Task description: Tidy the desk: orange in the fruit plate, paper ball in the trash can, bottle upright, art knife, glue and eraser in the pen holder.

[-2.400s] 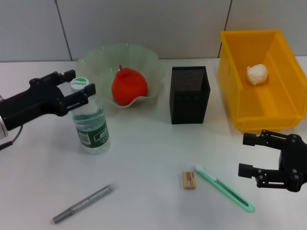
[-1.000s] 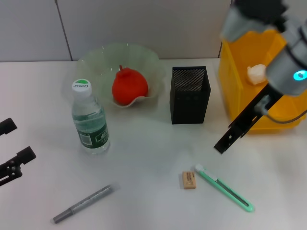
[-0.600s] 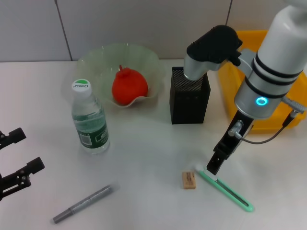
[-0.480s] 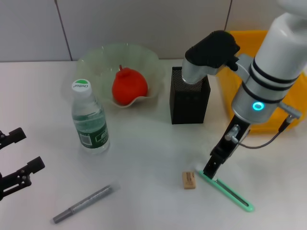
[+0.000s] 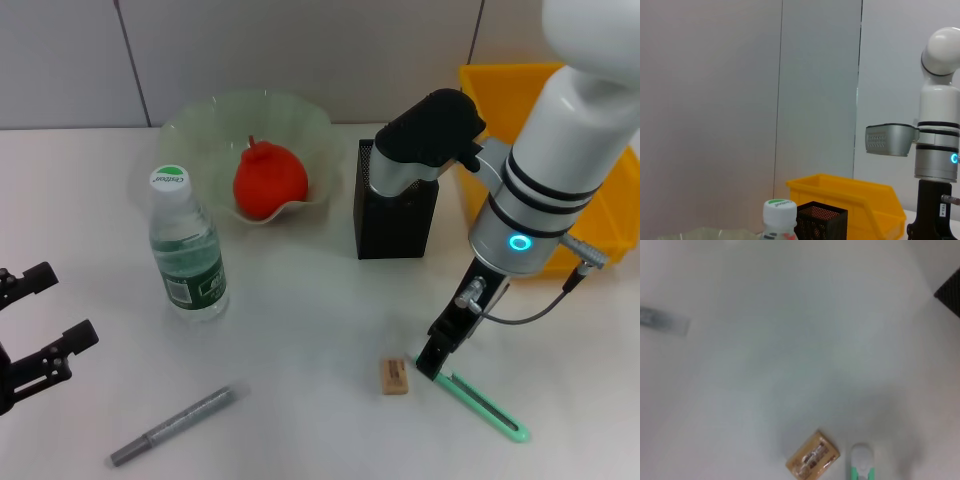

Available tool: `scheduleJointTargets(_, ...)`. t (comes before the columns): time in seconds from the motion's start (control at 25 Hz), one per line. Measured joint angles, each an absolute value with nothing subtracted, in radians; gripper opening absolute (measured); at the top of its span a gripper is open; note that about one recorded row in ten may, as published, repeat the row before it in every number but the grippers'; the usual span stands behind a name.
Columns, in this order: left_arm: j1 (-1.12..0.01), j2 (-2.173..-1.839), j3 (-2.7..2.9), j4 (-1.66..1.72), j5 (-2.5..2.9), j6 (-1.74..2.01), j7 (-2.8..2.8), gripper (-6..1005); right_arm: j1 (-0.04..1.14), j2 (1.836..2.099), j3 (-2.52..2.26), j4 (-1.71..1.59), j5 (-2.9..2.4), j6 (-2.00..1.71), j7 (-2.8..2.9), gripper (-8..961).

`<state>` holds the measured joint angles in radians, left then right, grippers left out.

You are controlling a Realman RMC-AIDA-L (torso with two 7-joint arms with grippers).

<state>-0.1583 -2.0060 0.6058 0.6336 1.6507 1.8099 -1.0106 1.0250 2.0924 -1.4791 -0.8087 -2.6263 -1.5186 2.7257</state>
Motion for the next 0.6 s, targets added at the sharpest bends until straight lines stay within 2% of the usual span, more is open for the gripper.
scheduleJointTargets(0.24, -0.158, -2.008, 0.605, 0.629, 1.651, 1.800, -1.011, 810, 1.033, 2.092, -1.509, -0.787, -2.625, -1.484, 2.737, 761)
scheduleJointTargets(0.56, -0.158, -2.007, 0.604, 0.624, 1.651, 1.794, -1.011, 810, 1.036, 2.092, -1.557, -0.758, -2.571, -1.445, 2.741, 488)
scheduleJointTargets(0.6, -0.158, -2.007, 0.604, 0.624, 1.651, 1.793, -1.011, 810, 1.036, 2.092, -1.557, -0.758, -2.571, -1.445, 2.741, 487)
